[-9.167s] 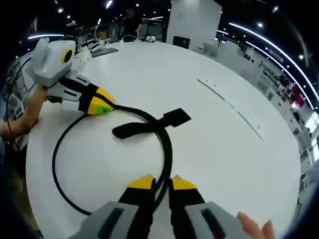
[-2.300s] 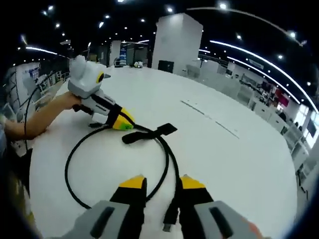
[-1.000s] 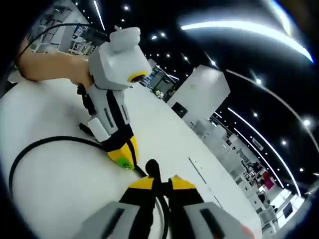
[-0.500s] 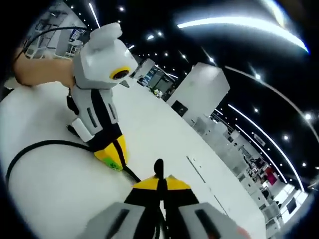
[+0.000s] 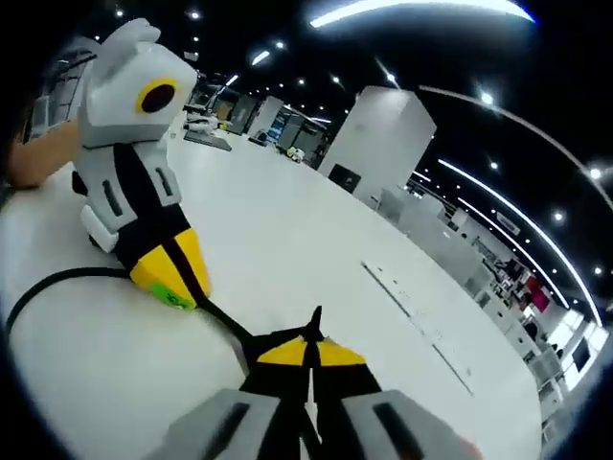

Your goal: Find the charging cable on the desk, coil it up and secure with Velcro.

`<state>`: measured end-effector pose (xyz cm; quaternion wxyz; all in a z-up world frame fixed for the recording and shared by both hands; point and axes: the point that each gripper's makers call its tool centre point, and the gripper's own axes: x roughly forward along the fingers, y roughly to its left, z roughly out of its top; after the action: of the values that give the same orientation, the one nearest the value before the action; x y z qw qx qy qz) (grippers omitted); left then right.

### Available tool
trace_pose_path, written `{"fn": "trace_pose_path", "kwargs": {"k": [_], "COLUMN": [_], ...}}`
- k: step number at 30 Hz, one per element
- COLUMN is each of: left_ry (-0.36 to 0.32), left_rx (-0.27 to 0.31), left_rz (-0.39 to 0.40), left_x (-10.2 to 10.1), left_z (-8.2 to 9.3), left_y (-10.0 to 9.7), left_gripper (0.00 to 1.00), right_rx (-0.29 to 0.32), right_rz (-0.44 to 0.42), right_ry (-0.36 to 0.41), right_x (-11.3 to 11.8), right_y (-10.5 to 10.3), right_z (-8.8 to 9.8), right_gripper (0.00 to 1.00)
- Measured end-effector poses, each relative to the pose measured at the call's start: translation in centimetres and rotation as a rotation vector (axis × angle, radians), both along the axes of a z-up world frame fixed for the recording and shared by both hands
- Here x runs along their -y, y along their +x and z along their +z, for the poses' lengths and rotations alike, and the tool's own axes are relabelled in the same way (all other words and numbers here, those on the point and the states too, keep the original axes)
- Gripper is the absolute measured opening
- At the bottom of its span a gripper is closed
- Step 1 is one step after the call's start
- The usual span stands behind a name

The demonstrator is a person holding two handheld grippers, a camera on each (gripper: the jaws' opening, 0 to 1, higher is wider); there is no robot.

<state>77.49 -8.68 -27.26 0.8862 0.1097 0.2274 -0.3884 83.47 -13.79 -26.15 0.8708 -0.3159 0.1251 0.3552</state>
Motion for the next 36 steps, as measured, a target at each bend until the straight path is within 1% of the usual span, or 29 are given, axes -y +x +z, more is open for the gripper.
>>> {"fn": "trace_pose_path", "kwargs": {"k": [1,2,3,7,11,13,14,17,18,19,21,24,25,31,34,36], "left_ry": [0.0,0.0,0.0,-0.003,-0.004,-0.005,-0.005,-0.004,-0.004,-0.005,-0.008,-0.008,-0.008,-0.01,-0.01,-0.01], "left_rx": [-0.001,-0.001,-0.001,-0.003,-0.003,-0.003,-0.003,-0.002,-0.002,-0.001,-0.001,-0.001,0.0,0.0,0.0,-0.001], "left_rz": [0.001,0.001,0.001,0.0,0.001,0.0,0.0,0.0,0.0,0.0,0.001,0.0,0.001,0.002,0.003,0.002], "left_x": [0.0,0.0,0.0,-0.1,-0.2,-0.2,-0.2,-0.2,-0.2,-0.2,-0.2,-0.2,-0.2,-0.3,-0.3,-0.3], "left_z": [0.0,0.0,0.0,0.0,-0.1,-0.1,-0.1,-0.1,-0.1,-0.1,-0.1,-0.1,-0.1,0.0,0.0,0.0], "left_y": [0.0,0.0,0.0,0.0,0.0,0.0,0.0,0.0,0.0,0.0,0.1,0.1,0.1,0.1,0.2,0.2], "left_gripper": [0.06,0.06,0.06,0.06,0.06,0.06,0.06,0.06,0.06,0.06,0.06,0.06,0.06,0.06,0.06,0.06], "right_rx": [-0.032,-0.055,-0.08,-0.157,-0.224,-0.234,-0.248,-0.232,-0.194,-0.168,-0.164,-0.117,-0.095,-0.093,-0.085,-0.087], "right_rz": [-0.002,-0.025,-0.026,-0.047,-0.105,-0.106,-0.122,-0.123,-0.121,-0.14,-0.13,-0.156,-0.153,-0.174,-0.179,-0.17], "right_ry": [-0.006,0.005,0.015,0.014,0.058,0.071,0.088,0.064,0.024,0.0,-0.013,-0.054,-0.081,-0.09,-0.121,-0.129], "right_x": [-0.1,0.0,-0.2,-0.2,0.0,0.1,0.1,0.1,0.4,0.6,0.3,0.7,0.8,0.8,1.1,1.1], "right_y": [-0.1,0.1,-0.1,0.2,0.3,0.3,0.3,0.5,0.9,1.1,0.9,1.6,2.0,2.9,2.9,2.9], "right_z": [-0.4,-0.5,-0.6,-0.9,-1.2,-1.2,-1.2,-1.3,-1.1,-1.1,-1.2,-1.0,-0.9,-0.8,-0.5,0.3], "right_gripper": [0.03,0.03,0.03,0.03,0.03,0.03,0.03,0.05,0.08,0.1,0.11,0.13,0.13,0.14,0.19,0.19]}}
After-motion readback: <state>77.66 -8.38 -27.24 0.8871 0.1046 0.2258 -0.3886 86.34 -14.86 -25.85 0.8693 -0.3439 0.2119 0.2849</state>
